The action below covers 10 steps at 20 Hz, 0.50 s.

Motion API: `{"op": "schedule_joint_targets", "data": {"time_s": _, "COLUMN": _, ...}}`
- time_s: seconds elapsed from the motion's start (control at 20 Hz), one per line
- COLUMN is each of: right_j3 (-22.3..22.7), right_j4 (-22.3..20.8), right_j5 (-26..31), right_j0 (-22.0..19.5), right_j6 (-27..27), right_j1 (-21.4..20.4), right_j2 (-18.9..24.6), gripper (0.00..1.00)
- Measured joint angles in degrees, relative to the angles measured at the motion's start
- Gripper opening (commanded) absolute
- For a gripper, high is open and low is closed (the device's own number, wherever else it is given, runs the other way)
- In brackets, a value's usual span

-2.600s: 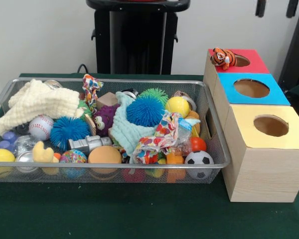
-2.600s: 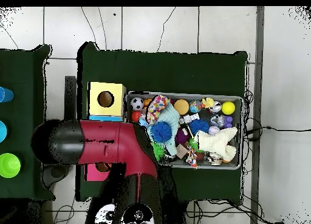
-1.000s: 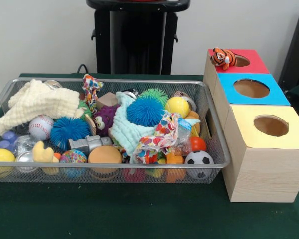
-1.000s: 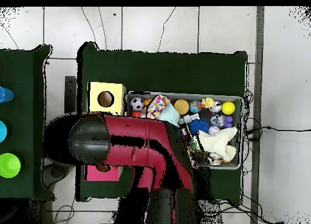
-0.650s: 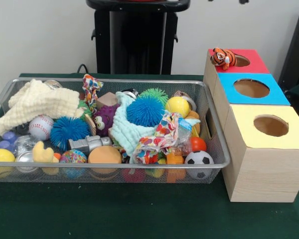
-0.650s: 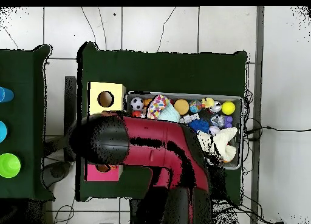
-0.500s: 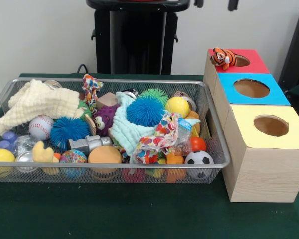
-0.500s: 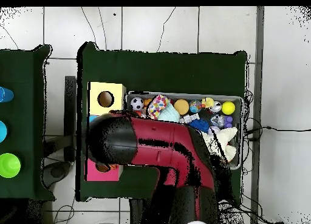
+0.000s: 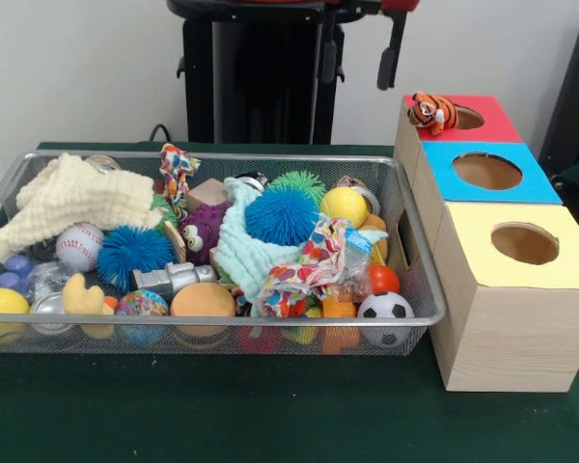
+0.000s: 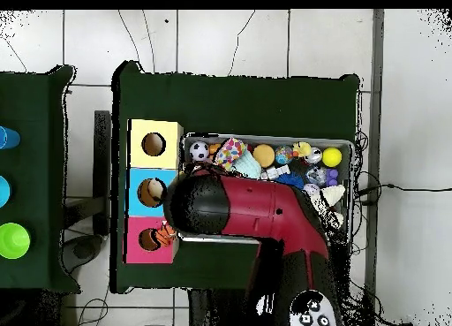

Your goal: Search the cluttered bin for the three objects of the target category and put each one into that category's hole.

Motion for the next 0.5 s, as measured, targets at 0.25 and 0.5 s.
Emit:
{"op": "schedule_joint_targets", "data": {"time_s": 0.25, "right_j3": 1.6, "right_j4": -1.3, "right_j5": -2.1, "right_j0": -1.8, "right_j6": 0.0, "right_j1": 1.7, "right_j2": 2.3, "gripper": 1.0}}
{"op": "schedule_joint_targets", "data": {"time_s": 0.5, "right_j3": 2.6, "right_j4": -1.8, "right_j5": -3.8, "right_j0": -2.3, "right_j6": 0.0, "right_j1": 3.6, "right_j2": 4.0, "gripper": 1.0}}
